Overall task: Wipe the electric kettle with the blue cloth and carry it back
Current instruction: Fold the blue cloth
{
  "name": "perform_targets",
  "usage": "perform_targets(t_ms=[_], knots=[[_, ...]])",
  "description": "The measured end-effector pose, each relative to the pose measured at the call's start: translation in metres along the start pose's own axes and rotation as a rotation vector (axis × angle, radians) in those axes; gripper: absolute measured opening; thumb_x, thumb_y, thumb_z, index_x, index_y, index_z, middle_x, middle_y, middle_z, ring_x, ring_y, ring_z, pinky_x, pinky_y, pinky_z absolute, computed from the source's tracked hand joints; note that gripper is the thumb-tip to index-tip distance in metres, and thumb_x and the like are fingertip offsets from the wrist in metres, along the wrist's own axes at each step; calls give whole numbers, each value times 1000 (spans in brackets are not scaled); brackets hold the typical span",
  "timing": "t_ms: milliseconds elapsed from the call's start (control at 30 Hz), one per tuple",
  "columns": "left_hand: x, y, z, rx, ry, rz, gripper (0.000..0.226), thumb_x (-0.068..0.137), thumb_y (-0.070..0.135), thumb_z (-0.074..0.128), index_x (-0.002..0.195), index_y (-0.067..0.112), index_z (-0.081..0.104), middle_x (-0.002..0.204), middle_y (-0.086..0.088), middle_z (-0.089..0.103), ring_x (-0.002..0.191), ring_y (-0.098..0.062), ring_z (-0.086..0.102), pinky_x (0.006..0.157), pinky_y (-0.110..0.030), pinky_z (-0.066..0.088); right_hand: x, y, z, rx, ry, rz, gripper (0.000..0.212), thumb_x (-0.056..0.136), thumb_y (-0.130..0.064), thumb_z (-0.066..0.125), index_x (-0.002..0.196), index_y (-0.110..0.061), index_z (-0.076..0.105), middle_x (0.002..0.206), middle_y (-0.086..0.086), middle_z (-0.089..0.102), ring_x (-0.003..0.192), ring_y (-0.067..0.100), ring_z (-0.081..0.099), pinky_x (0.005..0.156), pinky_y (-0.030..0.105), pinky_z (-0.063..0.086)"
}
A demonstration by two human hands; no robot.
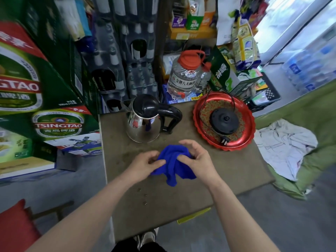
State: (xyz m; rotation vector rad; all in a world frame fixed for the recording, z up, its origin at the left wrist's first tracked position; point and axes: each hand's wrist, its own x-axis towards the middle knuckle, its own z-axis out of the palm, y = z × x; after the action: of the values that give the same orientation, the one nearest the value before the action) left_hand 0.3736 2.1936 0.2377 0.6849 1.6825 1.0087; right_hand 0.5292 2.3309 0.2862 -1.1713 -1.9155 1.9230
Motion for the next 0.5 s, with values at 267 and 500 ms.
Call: perform_targets(t_ms=[267, 500], knots=[[-25, 46, -23, -80, -72, 63, 30, 89, 44, 60, 102, 19, 67, 101, -5, 73, 94, -21, 68, 90, -37, 51, -15, -50, -1, 22, -57, -140, 44, 86, 6, 73, 123, -17, 65, 118, 6, 74, 109, 18, 70, 86, 28, 57], [-39, 93, -27, -106, 101, 247, 23, 90, -7, 56, 90, 16, 58, 77, 11, 67, 71, 0, 58, 67, -16, 46, -22, -83, -6, -183, 20, -260, 38, 79, 16, 72, 94, -18, 67, 98, -4, 70, 89, 4, 67, 78, 20, 53]])
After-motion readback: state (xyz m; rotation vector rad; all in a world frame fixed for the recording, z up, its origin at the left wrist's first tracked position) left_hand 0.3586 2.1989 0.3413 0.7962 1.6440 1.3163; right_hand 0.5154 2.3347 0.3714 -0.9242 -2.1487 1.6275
